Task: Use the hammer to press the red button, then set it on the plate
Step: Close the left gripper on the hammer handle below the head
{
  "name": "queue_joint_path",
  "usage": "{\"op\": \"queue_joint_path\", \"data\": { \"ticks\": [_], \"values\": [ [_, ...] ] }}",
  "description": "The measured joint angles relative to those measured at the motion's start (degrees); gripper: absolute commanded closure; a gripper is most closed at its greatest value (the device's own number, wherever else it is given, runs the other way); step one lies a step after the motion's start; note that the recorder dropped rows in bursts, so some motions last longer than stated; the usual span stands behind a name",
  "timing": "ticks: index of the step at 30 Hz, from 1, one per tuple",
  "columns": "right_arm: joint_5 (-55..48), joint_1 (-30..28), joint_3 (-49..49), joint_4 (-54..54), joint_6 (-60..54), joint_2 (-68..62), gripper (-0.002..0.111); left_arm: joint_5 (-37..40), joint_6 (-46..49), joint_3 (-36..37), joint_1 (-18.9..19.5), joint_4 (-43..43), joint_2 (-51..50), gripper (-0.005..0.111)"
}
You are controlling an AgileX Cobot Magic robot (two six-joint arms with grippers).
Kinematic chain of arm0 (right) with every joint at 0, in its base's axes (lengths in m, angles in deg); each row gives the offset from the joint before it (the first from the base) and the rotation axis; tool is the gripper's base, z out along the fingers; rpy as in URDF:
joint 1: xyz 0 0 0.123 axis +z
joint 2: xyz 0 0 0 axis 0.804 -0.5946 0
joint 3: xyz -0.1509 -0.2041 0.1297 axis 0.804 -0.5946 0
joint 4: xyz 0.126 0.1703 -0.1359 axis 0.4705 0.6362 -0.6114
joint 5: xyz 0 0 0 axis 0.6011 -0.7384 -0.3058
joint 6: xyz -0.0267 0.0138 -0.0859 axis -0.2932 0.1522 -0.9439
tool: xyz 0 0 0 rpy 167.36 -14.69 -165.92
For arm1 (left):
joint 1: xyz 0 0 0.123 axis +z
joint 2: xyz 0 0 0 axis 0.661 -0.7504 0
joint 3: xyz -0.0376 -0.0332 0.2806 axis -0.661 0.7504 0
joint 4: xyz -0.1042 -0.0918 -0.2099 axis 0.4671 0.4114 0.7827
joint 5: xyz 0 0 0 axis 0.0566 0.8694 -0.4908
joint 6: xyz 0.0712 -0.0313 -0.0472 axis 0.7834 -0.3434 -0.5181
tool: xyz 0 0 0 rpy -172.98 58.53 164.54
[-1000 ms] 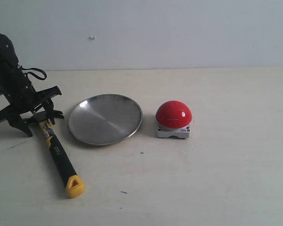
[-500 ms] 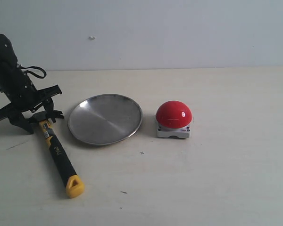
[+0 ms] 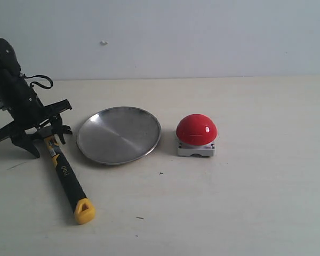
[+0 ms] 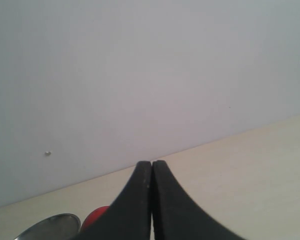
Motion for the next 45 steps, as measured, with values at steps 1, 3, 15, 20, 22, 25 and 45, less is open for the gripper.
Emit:
{"op": "queue_joint_path", "data": {
  "ticks": [1, 3, 15, 20, 22, 25, 45],
  "values": [
    [0.00, 0.00, 0.00, 0.00, 0.00, 0.00, 0.108, 0.42, 0.00, -0.39, 0.00, 0.00, -0.10, 0.046],
    [0.00, 0.00, 0.00, 0.00, 0.00, 0.00, 0.108, 1.38, -0.30, -1.34, 0.00, 0.00, -0.51, 0.046],
    [0.00, 0.00, 0.00, 0.00, 0.00, 0.00, 0.108, 3.11, -2.07, -3.22, 0.00, -1.04, -1.49, 0.046],
    [0.00, 0.00, 0.00, 0.00, 0.00, 0.00, 0.108, 3.42, -2.83, -4.40, 0.00, -1.40, -1.63, 0.046],
    [0.00, 0.00, 0.00, 0.00, 0.00, 0.00, 0.108, 3.42, -3.06, -5.20, 0.00, -1.40, -1.63, 0.046],
    [0.00, 0.00, 0.00, 0.00, 0.00, 0.00, 0.108, 3.42, -3.54, -6.20, 0.00, -1.52, -1.63, 0.046],
    [0.00, 0.00, 0.00, 0.00, 0.00, 0.00, 0.108, 3.65, -4.58, -6.79, 0.00, -1.65, -3.39, 0.056]
  ]
}}
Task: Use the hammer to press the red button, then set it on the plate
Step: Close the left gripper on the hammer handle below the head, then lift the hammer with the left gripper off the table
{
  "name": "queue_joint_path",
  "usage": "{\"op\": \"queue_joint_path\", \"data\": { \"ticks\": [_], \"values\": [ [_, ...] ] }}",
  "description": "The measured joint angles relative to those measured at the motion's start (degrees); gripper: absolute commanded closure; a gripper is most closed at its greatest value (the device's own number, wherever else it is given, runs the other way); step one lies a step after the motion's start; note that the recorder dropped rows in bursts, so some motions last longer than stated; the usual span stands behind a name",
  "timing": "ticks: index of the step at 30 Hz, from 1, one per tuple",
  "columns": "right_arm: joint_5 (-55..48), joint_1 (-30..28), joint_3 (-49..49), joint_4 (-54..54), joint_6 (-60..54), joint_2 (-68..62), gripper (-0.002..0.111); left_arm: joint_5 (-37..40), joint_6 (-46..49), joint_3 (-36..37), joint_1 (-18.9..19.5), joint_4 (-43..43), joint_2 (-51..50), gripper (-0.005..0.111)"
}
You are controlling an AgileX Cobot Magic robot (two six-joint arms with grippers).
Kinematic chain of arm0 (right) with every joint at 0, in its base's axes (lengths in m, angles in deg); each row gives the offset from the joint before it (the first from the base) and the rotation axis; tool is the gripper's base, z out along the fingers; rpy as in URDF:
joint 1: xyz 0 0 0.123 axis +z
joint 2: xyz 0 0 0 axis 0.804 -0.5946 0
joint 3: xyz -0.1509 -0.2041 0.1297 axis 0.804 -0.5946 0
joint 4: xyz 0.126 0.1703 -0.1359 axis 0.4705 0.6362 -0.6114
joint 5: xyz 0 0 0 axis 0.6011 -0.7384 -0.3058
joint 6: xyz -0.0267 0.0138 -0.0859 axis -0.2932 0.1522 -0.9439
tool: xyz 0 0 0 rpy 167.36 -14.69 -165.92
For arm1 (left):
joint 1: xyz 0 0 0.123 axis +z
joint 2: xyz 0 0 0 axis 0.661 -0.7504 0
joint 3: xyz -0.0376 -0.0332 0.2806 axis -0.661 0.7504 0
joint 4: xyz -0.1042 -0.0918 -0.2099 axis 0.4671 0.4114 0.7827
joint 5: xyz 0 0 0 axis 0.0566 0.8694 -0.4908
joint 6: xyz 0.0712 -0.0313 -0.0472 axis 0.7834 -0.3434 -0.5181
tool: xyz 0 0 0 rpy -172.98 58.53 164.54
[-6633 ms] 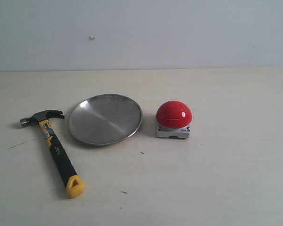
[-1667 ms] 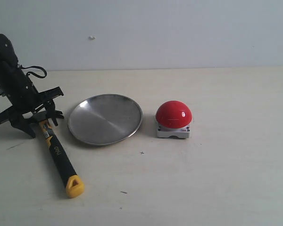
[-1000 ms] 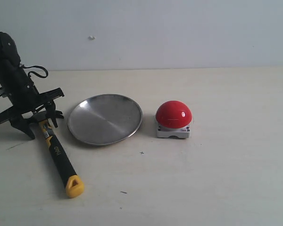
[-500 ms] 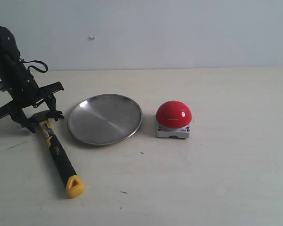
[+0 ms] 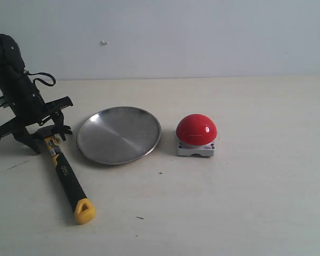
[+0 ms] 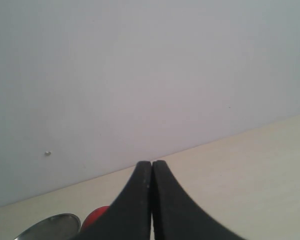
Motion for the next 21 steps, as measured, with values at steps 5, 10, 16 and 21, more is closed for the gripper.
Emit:
{"op": "queue_joint_path", "data": {
  "ticks": [5, 10, 16, 21],
  "values": [
    [0.00, 0.00, 0.00, 0.00, 0.00, 0.00, 0.108, 0.38, 1.86, 0.00, 0.09, -0.28, -0.12, 0.107],
    [0.00, 0.00, 0.00, 0.00, 0.00, 0.00, 0.108, 0.69, 6.99, 0.00, 0.09, -0.28, -0.12, 0.107],
    [0.00, 0.00, 0.00, 0.00, 0.00, 0.00, 0.108, 0.70, 10.55, 0.00, 0.09, 1.47, -0.12, 0.107],
    [0.00, 0.00, 0.00, 0.00, 0.00, 0.00, 0.108, 0.70, 15.08, 0.00, 0.09, 3.50, -0.26, 0.107]
  ]
}}
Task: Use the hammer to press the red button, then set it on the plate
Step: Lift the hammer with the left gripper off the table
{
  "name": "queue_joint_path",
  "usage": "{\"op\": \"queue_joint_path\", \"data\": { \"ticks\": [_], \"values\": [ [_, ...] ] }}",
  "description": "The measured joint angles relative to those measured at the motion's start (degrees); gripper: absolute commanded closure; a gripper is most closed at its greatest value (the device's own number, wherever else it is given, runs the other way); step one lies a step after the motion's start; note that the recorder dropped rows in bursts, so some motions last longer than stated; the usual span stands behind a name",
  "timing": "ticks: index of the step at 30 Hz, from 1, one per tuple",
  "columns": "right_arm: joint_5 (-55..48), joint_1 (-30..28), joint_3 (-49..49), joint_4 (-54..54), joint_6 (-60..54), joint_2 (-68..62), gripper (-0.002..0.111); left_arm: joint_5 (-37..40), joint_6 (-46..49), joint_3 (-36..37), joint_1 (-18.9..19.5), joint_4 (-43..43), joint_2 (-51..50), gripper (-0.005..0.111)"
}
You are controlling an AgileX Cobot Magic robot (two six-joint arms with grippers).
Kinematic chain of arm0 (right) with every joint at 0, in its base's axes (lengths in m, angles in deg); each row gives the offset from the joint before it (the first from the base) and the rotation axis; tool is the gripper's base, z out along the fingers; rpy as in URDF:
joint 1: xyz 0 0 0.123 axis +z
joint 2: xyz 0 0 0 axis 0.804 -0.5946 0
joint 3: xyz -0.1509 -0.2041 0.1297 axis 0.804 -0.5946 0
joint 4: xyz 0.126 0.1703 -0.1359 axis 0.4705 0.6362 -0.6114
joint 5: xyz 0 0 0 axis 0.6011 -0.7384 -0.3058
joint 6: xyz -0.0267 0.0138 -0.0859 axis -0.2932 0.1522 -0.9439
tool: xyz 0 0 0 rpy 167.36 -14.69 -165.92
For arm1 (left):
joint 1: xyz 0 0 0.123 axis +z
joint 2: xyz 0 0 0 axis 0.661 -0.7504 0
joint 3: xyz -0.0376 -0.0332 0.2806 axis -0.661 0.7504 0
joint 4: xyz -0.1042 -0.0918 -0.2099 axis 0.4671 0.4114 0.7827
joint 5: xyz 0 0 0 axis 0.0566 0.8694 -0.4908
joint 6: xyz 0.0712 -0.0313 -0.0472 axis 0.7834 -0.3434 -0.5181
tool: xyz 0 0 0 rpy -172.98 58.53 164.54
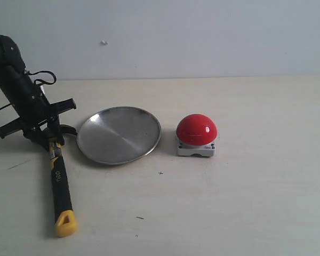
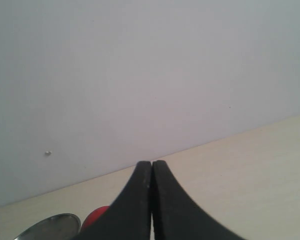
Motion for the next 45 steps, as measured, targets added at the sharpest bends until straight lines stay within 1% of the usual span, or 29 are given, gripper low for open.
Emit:
{"op": "queue_joint_path", "data": {
  "ticks": [9, 13, 30, 39, 45],
  "values": [
    [0.00, 0.00, 0.00, 0.00, 0.00, 0.00, 0.108, 0.11, 5.38, 0.00, 0.00, -0.48, 0.00, 0.107],
    [0.00, 0.00, 0.00, 0.00, 0.00, 0.00, 0.108, 0.11, 6.07, 0.00, 0.00, -1.42, 0.00, 0.107],
    [0.00, 0.00, 0.00, 0.00, 0.00, 0.00, 0.108, -0.96, 6.49, 0.20, -0.10, -15.52, 1.73, 0.107],
    [0.00, 0.00, 0.00, 0.00, 0.00, 0.00, 0.108, -0.96, 6.50, 0.20, 0.02, -15.51, 1.73, 0.107],
    [0.00, 0.00, 0.00, 0.00, 0.00, 0.00, 0.108, -0.96, 8.90, 0.33, 0.02, -13.67, 1.73, 0.107]
  ]
}}
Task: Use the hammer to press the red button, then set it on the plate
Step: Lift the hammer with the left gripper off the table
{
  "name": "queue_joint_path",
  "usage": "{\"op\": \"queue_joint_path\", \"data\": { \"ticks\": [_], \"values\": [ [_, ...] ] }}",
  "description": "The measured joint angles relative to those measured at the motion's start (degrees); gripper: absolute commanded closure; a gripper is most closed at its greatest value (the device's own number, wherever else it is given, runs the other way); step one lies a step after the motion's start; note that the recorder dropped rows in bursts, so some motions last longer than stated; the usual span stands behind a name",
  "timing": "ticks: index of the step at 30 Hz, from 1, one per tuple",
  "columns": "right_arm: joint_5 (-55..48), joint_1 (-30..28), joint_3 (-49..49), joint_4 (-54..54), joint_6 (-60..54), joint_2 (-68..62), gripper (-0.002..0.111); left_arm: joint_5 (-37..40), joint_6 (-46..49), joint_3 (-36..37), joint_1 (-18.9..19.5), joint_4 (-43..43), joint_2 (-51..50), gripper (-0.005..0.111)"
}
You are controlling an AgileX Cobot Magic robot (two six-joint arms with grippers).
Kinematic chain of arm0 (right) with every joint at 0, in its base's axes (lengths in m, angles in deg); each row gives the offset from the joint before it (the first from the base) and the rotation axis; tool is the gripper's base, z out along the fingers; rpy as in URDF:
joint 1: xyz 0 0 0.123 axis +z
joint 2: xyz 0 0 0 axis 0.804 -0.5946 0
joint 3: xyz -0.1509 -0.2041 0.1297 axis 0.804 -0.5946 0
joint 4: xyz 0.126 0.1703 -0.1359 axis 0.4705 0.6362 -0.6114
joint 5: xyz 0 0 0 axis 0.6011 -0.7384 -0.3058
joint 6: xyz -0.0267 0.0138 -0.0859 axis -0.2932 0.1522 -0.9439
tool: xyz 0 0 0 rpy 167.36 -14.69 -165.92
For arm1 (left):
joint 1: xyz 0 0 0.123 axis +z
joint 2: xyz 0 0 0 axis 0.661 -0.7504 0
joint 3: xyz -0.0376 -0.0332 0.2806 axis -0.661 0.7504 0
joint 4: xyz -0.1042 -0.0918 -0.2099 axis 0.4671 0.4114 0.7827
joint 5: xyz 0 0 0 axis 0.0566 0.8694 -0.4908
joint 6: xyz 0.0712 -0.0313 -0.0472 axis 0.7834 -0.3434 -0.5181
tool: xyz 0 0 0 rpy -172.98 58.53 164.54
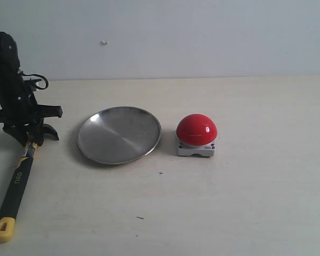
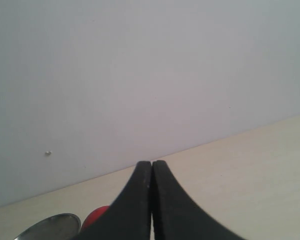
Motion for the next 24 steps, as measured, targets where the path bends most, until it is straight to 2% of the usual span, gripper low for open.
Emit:
{"op": "queue_joint_path", "data": {
  "ticks": [8, 16, 24],
  "values": [
    [0.00, 0.00, 0.00, 0.00, 0.00, 0.00, 0.108, 0.00, 1.91, 0.00, 0.00, 1.14, 1.62, 0.107],
    [0.00, 0.00, 0.00, 0.00, 0.00, 0.00, 0.108, 0.00, 7.69, 0.40, 1.17, 9.47, 6.17, 0.107],
    [0.00, 0.00, 0.00, 0.00, 0.00, 0.00, 0.108, 0.00, 13.07, 4.77, 3.16, 14.68, 9.51, 0.107]
  ]
}}
